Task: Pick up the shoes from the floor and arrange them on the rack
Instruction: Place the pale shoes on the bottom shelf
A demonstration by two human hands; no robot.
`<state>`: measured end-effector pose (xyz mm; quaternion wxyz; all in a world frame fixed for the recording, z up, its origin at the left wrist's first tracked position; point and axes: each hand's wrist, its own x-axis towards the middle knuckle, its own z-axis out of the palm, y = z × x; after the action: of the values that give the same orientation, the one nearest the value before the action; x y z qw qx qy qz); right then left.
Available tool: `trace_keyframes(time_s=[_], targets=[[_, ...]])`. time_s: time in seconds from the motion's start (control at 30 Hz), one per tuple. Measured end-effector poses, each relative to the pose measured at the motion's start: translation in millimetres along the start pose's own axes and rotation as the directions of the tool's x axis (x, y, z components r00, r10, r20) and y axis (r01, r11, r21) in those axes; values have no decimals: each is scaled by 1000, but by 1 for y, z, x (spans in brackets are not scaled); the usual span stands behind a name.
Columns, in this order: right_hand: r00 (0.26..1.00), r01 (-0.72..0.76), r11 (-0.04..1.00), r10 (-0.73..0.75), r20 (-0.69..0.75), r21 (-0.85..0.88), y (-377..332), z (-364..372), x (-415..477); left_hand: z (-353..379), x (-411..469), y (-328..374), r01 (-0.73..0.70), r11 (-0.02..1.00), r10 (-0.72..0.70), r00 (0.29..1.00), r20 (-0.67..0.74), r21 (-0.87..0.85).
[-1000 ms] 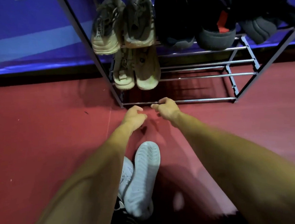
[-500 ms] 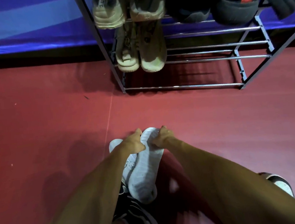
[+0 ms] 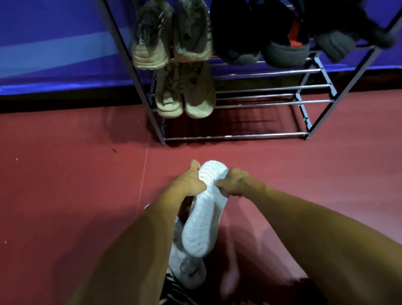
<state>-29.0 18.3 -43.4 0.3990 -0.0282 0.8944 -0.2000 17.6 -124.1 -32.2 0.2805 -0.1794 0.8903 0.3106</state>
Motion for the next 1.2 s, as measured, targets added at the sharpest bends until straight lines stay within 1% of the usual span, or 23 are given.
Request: trace_keyframes(time_s=[0.1, 0.17, 0.2, 0.27, 0.33, 0.5, 0.67, 0.73, 0.8, 0.87, 0.9, 0.97, 1.03, 1.07, 1.1, 1.13, 1.2], targets=[[994, 5, 989, 11, -110, 151, 6, -33, -10, -10, -9, 26, -107, 991, 100, 992, -83, -81], [988, 36, 962, 6, -154, 272, 9, -53, -20, -17, -17, 44, -168, 979, 151, 977, -151, -111], [985, 62, 942, -4, -174, 329, 10, -61, -24, -22, -20, 53, -196, 972, 170, 967, -190, -127], [981, 109, 915, -35, -193, 387, 10, -75, -34, -32, -27, 71, -220, 965, 176, 948, -264, -146], [979, 145, 905, -73, -190, 399, 9, -85, -46, -44, -30, 86, -216, 963, 158, 937, -312, -161], [976, 208, 917, -171, -136, 340, 6, -101, -66, -62, -29, 112, -185, 955, 78, 910, -407, -232], [965, 237, 923, -186, -187, 303, 11, -84, -61, -60, -30, 116, -252, 878, 49, 893, -447, -407], [963, 249, 916, -198, -184, 315, 17, -82, -52, -56, -31, 114, -284, 845, 93, 912, -400, -452], [966, 239, 892, -177, -190, 384, 26, -82, -42, -54, -34, 116, -310, 807, 154, 932, -328, -503], [971, 209, 862, -126, -203, 461, 31, -85, -44, -54, -34, 115, -311, 805, 162, 934, -318, -505], [971, 215, 841, -130, -201, 497, 31, -87, -49, -54, -33, 112, -299, 814, 145, 935, -324, -498], [977, 206, 768, -131, -167, 606, 30, -94, -52, -50, -27, 100, -260, 846, 123, 945, -304, -466], [980, 195, 648, -161, -118, 736, 28, -102, -59, -41, -25, 86, -170, 896, 85, 972, -217, -410], [978, 188, 598, -187, -93, 779, 27, -106, -59, -35, -25, 81, -106, 897, 45, 988, -148, -429], [975, 183, 562, -207, -77, 806, 26, -108, -58, -31, -26, 79, -43, 869, 9, 997, -73, -492], [975, 176, 540, -212, -69, 823, 24, -109, -56, -28, -27, 79, 14, 815, -18, 1000, 0, -579], [972, 178, 505, -224, -71, 844, 21, -109, -51, -27, -25, 80, 82, 706, -3, 994, 113, -704]])
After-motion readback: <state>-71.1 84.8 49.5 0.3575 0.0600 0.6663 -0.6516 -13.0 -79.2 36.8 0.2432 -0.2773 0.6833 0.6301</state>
